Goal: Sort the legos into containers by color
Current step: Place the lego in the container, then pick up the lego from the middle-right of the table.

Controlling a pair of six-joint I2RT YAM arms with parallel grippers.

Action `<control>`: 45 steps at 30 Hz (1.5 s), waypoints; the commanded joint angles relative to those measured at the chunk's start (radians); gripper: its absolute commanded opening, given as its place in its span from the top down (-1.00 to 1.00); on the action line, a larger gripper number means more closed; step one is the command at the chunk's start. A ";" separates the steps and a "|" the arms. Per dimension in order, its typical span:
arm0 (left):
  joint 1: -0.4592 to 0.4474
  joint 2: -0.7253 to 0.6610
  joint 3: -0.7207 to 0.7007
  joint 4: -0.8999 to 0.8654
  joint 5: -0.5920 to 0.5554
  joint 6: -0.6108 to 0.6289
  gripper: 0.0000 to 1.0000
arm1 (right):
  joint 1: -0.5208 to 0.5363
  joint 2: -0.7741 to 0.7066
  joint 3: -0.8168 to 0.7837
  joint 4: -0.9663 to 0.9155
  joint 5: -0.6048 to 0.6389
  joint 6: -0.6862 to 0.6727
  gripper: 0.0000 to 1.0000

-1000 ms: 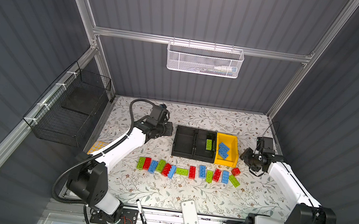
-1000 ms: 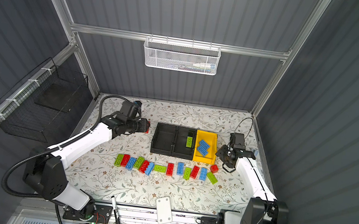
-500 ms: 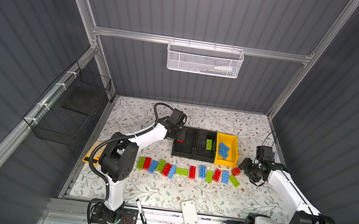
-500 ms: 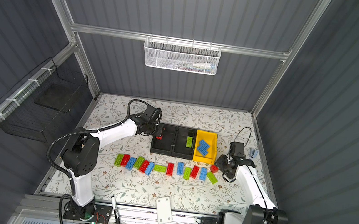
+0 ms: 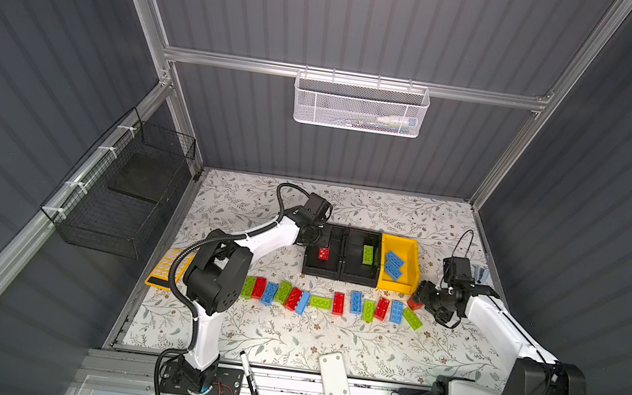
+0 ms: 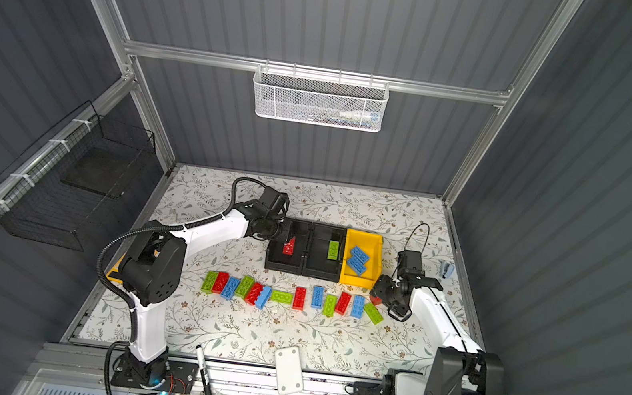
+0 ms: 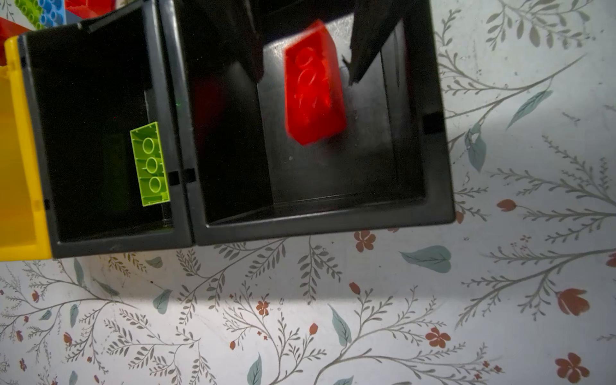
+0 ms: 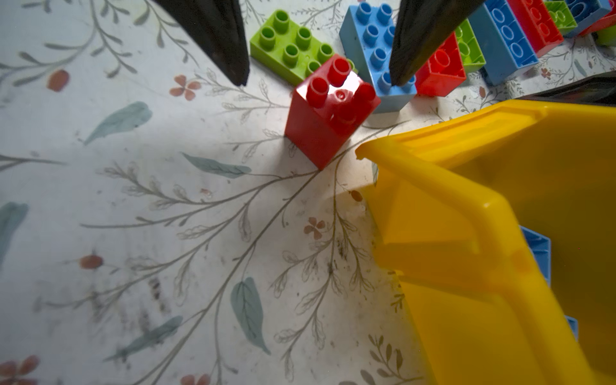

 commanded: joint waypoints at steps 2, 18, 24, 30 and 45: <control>-0.004 0.008 0.016 0.019 0.017 -0.001 0.05 | 0.014 0.016 -0.012 0.008 0.006 -0.015 -0.38; 0.008 -0.119 0.011 0.016 -0.038 0.035 -0.16 | 0.065 0.110 0.035 -0.009 0.091 -0.029 -0.28; 0.092 -0.232 -0.058 0.038 -0.030 0.021 -0.21 | 0.073 0.139 0.047 -0.006 0.098 -0.021 -0.20; 0.176 -0.318 -0.168 0.053 -0.025 0.011 -0.22 | 0.076 0.162 0.071 -0.003 0.116 0.001 -0.18; 0.224 -0.377 -0.279 0.069 -0.042 0.001 -0.21 | 0.077 0.154 0.070 0.000 0.105 -0.012 0.30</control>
